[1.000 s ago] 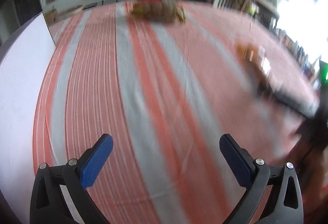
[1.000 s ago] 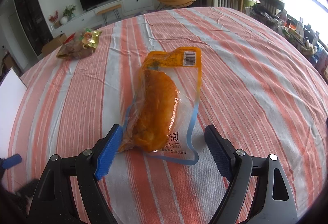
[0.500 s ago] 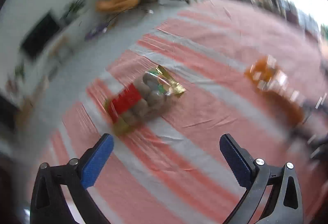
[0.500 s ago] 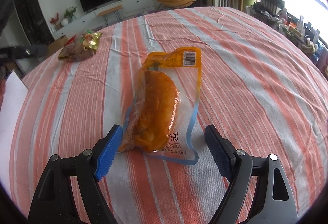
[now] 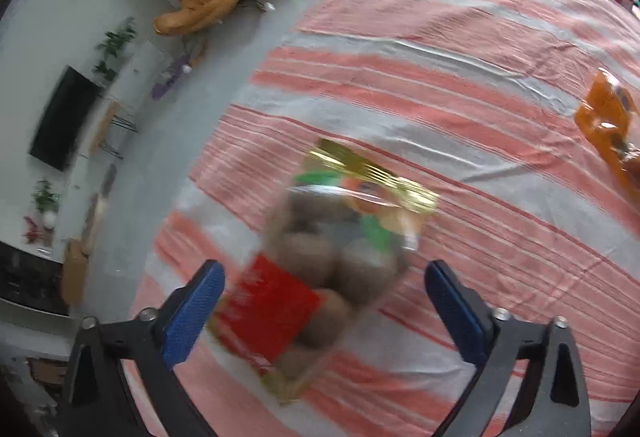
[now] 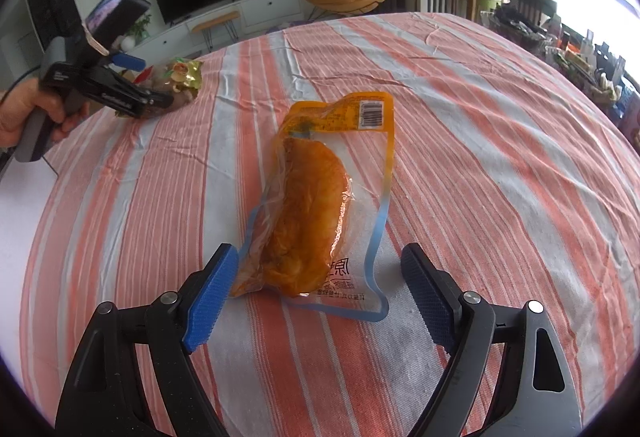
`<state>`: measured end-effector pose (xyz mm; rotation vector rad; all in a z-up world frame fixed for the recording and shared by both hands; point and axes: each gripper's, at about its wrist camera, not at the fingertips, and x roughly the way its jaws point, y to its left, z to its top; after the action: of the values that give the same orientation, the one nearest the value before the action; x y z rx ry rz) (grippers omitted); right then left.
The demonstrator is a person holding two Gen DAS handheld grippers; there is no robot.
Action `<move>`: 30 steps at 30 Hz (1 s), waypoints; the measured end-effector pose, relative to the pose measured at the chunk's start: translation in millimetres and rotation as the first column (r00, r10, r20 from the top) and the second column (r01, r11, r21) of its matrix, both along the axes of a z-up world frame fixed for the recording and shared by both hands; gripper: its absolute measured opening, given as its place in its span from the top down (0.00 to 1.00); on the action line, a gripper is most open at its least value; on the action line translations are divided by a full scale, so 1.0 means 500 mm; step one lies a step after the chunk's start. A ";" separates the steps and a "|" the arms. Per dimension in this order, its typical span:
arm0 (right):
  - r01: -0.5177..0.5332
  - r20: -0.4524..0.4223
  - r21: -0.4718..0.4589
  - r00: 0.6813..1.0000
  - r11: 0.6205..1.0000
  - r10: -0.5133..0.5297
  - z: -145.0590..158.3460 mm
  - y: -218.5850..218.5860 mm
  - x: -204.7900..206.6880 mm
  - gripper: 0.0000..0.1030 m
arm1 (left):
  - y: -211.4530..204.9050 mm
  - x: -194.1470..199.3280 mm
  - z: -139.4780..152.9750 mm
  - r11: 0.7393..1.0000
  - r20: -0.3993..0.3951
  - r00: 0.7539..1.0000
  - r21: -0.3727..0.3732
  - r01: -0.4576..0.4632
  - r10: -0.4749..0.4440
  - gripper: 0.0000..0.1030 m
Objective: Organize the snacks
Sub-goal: 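Grasp the clear bag of brown eggs with the left gripper while the right waits over the orange bag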
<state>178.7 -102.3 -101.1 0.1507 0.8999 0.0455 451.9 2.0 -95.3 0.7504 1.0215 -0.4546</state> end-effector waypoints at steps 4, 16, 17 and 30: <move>0.000 0.000 0.001 1.000 1.000 0.000 -0.001 0.000 0.000 0.17 | 0.019 -0.010 0.024 0.986 0.015 0.989 -0.081 -0.144 0.145 0.53; -0.002 0.001 0.003 1.000 1.000 0.002 -0.001 0.001 0.000 0.17 | 0.040 -0.452 0.044 0.893 -0.167 0.916 -0.214 -0.395 0.365 0.26; -0.002 0.001 0.003 1.000 1.000 0.002 -0.001 0.001 0.000 0.17 | 0.031 -0.480 0.040 0.893 -0.172 0.921 -0.237 -0.383 0.349 0.11; -0.002 0.007 0.027 1.000 1.000 0.002 -0.002 -0.001 0.001 0.17 | 0.000 -0.432 -0.014 0.874 -0.043 0.912 -0.270 -0.403 0.408 0.00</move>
<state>179.0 -102.8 -101.9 0.1746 0.8924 0.0601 236.0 2.0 -102.5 0.2763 1.0430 -0.2157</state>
